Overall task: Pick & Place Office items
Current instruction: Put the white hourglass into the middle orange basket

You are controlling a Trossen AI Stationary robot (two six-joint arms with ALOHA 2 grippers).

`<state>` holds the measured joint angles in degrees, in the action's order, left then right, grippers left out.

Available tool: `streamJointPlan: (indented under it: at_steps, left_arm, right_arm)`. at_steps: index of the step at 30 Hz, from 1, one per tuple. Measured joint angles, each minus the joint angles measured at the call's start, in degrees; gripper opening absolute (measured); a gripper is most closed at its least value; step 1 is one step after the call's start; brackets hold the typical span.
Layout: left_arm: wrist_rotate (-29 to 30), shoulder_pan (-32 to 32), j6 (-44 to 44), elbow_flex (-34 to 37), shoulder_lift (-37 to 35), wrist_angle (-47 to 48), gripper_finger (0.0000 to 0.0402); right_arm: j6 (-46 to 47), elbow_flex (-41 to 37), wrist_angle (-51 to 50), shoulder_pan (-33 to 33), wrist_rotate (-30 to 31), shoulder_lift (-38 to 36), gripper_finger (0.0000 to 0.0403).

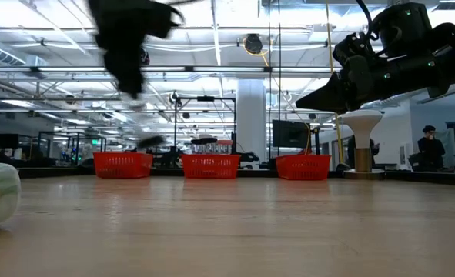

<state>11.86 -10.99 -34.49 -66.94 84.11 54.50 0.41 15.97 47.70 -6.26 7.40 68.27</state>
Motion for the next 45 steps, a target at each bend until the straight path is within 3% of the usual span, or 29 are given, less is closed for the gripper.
streamJointPlan:
  at_steps: [3, 6, 10, 15, 29, 45]
  left_arm:
    - [-4.94, 8.53, 13.31, -0.06, 1.67, -8.85, 0.0211]
    - [-8.21, 14.73, 23.05, -0.09, 4.46, -11.9, 0.0211]
    - [-9.31, 20.56, 31.32, -3.1, 10.89, -9.03, 0.0211]
    - [-9.23, 23.31, 37.7, -10.34, 17.81, -4.11, 0.0211]
    - [-10.85, 26.54, 43.51, -27.89, 31.73, -0.14, 0.0211]
    - [-13.87, 28.72, 43.14, -29.16, 31.7, 6.27, 0.0211]
  right_arm:
    - [0.31, 0.0, -0.11, 0.0, -0.02, 0.0, 0.0]
    - [0.37, 0.01, -0.55, 0.0, -0.02, 0.0, 0.0]
    - [0.39, 0.02, -0.96, 0.0, 0.0, 0.0, 0.0]
    - [0.39, 0.02, -1.25, 0.0, 0.0, 0.0, 0.0]
    - [0.39, 0.02, -1.28, 0.0, -0.07, 0.0, 0.0]
    - [0.39, 0.0, -1.27, 0.0, -0.09, 0.0, 0.0]
